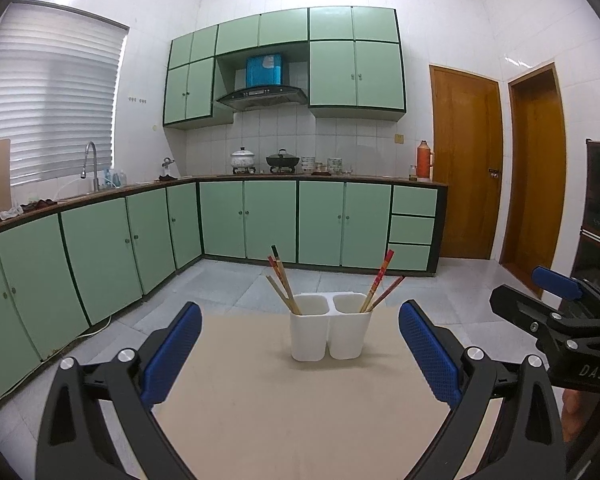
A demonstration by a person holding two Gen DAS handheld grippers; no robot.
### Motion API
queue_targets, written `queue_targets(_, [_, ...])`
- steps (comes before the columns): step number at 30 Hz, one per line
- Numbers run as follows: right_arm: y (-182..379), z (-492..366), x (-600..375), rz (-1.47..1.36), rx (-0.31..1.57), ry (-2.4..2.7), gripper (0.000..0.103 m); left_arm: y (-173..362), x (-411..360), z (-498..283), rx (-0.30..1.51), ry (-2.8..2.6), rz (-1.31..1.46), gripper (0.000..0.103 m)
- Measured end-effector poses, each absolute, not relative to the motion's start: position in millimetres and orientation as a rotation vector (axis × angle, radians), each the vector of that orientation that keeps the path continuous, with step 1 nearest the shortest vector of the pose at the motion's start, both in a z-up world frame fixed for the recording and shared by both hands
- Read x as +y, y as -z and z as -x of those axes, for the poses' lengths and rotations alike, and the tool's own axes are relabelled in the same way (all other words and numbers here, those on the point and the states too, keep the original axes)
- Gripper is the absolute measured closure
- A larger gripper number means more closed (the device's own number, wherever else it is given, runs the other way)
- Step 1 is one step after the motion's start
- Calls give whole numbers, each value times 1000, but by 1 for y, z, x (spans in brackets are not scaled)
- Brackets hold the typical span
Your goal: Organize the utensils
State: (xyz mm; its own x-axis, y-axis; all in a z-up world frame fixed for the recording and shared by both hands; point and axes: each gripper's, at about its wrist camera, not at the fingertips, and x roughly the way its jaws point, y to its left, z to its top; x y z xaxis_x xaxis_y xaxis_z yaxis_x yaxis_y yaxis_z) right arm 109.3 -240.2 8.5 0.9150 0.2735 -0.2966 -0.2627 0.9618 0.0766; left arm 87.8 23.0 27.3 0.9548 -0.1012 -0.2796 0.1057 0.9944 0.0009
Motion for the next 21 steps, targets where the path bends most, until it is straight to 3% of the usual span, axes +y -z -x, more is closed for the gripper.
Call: queue_targets(21, [-6, -112, -237, -31, 320, -276, 5, -29, 22, -87, 287, 101, -9, 6])
